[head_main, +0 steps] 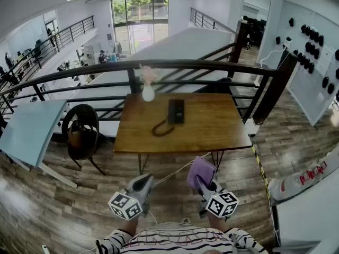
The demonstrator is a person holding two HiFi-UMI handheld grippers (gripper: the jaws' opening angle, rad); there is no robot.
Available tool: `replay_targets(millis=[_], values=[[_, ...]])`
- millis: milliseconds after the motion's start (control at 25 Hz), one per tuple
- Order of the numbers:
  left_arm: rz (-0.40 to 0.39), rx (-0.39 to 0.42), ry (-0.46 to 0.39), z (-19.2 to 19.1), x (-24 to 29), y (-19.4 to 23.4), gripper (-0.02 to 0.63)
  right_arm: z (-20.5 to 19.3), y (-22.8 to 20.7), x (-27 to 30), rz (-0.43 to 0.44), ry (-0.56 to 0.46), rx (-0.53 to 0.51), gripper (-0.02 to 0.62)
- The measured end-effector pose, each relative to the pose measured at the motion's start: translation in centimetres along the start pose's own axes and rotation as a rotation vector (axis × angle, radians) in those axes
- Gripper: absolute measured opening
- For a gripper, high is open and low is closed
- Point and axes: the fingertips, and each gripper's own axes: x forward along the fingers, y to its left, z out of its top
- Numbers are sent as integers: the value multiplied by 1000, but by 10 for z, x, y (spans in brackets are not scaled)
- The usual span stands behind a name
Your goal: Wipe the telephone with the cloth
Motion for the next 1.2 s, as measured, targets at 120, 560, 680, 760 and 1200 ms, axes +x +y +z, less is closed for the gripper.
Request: replay_targets(millis=[120, 560, 680, 760, 1200], values=[[0, 0, -2, 1, 18, -2, 0, 7, -15, 2, 8, 5, 4, 51], [45, -5, 6, -25, 98, -30, 0, 28, -95, -3, 77, 64, 35, 51], [59, -14, -6, -33, 109, -29, 0, 28, -109, 2, 93, 91, 21, 52], [64, -34, -16, -36, 115, -27, 0, 31, -116, 9, 99, 103, 22, 51], [53, -78, 0, -17, 154, 54, 0, 41, -127, 92, 73, 110, 54, 51]])
